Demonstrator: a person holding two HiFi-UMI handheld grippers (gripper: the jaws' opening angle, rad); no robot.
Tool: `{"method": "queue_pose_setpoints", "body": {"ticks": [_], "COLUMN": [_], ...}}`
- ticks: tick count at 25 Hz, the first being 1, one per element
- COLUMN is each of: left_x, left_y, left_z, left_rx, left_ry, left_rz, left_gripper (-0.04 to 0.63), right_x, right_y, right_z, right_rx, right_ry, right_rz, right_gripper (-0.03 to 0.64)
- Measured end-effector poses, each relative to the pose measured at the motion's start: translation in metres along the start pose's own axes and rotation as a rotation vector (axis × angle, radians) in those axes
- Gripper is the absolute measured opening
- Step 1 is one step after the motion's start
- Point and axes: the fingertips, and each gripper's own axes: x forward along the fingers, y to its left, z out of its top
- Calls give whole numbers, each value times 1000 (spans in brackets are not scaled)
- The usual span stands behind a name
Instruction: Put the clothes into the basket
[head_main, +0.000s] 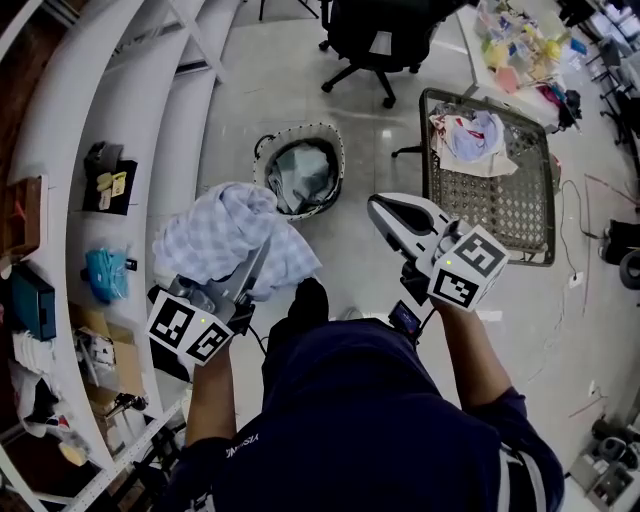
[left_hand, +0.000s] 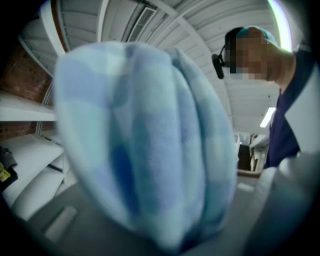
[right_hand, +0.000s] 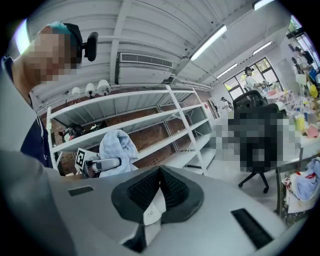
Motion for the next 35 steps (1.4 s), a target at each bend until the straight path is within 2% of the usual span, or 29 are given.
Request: {"method": "queue_pose_setpoints", "body": {"ticks": [9,19,27,35], "left_x": [31,68,90,100], "left_y": [89,167,206,230], "left_z": [16,41,52,53], "left_rx": [-35,-35,-46,-57], "left_ry": [29,50,51,56], "left_rz": [-36,-103,-141,-144], "left_gripper": [166,166,166,166], "right_x": [87,167,213,242], "right_y": [-30,-62,-80,-91], "right_z": [18,45,60,69], "right_rx": [27,52,43,34], "right_ry": [44,45,53,67], "right_rz": [-24,-54,-63,-62], "right_gripper": [7,7,6,6]}}
